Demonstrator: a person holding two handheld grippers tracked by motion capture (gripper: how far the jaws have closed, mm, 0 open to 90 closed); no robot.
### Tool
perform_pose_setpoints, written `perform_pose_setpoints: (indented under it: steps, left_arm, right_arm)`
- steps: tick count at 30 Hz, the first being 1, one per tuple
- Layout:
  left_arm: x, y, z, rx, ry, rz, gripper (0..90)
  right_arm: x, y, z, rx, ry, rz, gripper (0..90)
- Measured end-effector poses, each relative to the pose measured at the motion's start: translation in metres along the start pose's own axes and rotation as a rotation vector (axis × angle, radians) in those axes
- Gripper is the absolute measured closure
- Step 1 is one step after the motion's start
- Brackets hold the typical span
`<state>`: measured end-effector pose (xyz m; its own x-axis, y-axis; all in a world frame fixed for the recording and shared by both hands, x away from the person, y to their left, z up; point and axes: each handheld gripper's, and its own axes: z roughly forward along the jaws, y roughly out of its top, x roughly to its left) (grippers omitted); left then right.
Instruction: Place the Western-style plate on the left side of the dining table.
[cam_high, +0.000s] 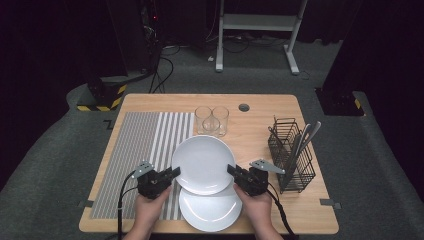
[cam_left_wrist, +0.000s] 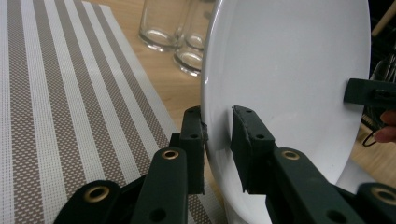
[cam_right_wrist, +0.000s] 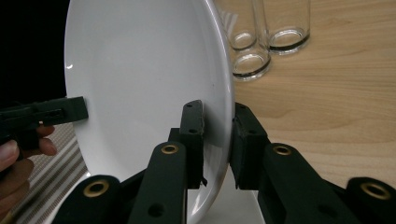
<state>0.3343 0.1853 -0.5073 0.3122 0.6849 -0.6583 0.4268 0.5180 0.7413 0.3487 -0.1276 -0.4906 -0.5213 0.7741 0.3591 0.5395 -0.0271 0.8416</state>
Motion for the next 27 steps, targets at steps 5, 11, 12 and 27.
perform_pose_setpoints:
  steps: [5,11,12,27]
  left_arm:
    - [0.000,0.006,-0.004,-0.027,-0.022,0.013,74.7]
    - [0.002,0.017,-0.008,-0.063,-0.024,0.030,74.5]
    - [0.003,0.019,-0.010,-0.064,-0.024,0.040,74.7]
    - [0.028,0.041,-0.032,-0.115,-0.006,0.034,75.4]
  right_arm:
    - [0.004,0.006,0.001,-0.019,0.010,0.004,77.2]
    - [0.013,0.012,0.004,-0.036,0.018,-0.030,77.8]
    - [0.015,0.012,0.005,-0.036,0.018,-0.037,77.7]
    - [0.049,0.023,0.033,-0.022,0.024,-0.107,77.9]
